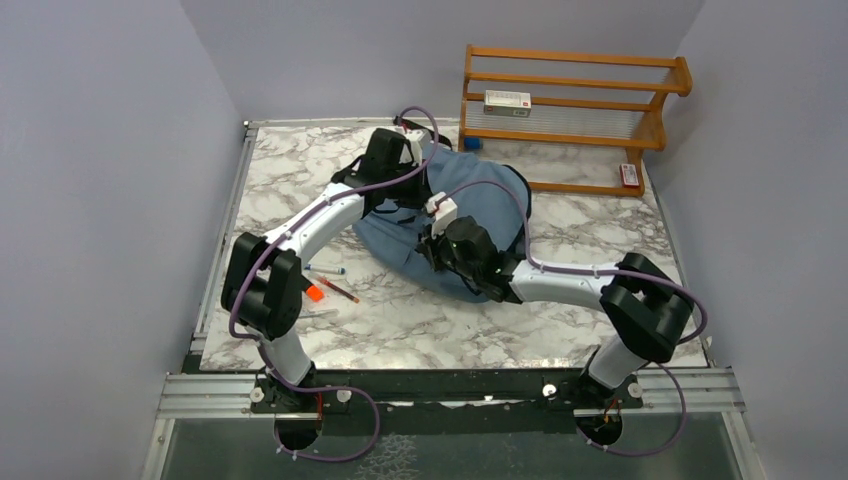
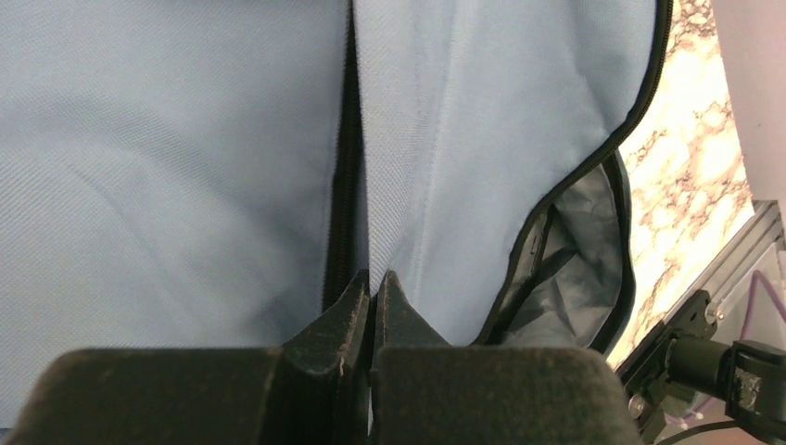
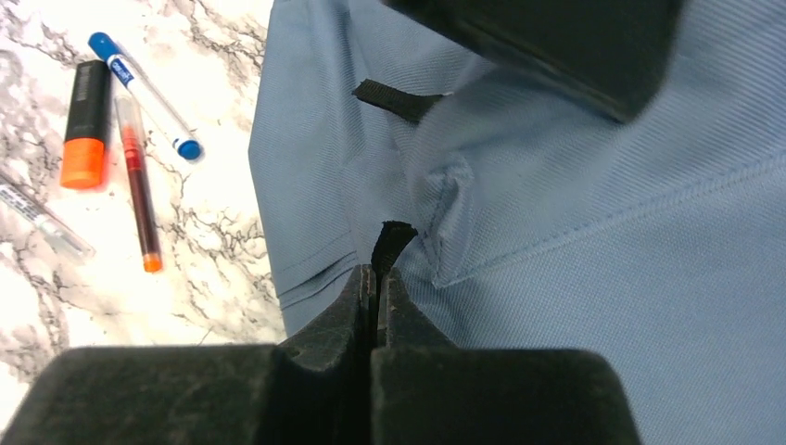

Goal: Pack the student bag
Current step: Zip the student bag at the center of the board.

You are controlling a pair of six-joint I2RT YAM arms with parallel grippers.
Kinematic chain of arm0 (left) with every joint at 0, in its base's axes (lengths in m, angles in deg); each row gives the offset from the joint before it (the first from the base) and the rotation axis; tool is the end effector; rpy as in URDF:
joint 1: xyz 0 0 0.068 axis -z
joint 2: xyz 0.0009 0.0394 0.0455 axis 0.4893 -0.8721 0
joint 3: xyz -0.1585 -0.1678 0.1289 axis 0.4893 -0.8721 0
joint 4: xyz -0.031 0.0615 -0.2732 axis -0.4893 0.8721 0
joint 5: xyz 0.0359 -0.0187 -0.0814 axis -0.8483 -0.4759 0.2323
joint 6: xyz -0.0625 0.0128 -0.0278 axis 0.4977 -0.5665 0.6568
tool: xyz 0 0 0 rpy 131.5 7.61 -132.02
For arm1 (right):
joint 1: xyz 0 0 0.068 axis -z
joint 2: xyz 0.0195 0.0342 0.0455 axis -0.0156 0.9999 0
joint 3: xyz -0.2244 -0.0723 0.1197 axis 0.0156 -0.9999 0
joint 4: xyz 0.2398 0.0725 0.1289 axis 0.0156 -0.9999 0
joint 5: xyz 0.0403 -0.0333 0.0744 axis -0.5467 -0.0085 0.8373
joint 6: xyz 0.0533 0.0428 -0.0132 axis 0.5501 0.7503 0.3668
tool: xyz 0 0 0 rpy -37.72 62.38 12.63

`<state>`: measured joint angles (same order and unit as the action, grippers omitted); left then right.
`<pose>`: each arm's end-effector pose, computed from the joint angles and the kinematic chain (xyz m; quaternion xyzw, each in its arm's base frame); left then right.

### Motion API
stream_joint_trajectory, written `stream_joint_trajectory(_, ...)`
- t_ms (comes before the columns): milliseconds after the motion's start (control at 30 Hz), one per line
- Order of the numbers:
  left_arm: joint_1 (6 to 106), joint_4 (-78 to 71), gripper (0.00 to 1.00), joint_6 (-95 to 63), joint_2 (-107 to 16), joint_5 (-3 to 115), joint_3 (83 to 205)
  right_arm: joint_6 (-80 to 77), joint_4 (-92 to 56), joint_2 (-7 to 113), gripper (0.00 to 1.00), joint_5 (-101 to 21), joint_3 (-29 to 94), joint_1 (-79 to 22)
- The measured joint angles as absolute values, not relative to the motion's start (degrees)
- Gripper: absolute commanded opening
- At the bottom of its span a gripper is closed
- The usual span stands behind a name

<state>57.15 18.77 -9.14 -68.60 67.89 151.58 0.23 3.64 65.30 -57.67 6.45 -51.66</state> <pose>0.3707 -0.2181 0.2550 0.1449 0.8806 -0.3141 0.3240 0.2447 0.3035 0.1802 -0.2669 0.7835 0.2209 0.5158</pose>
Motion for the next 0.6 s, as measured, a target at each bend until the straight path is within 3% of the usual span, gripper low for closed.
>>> stream_joint_trajectory(300, 51.53, 12.95, 0.52, -6.43, -66.02, 71.58, 143.29, 7.25, 1.74, 58.37, 0.01, -57.87, 1.75, -51.66)
stream_joint_trajectory(433, 50.29, 10.29, 0.62, -7.31, -60.99, 72.3, 138.53, 9.92, -0.97, 53.73, 0.01, -58.96, -0.3, -51.66)
stream_joint_trajectory(600, 49.48, 6.33, 0.68, -10.02, -53.78, 74.97, 132.58, 12.6, -5.32, 48.07, 0.0, -60.84, -2.1, -51.62)
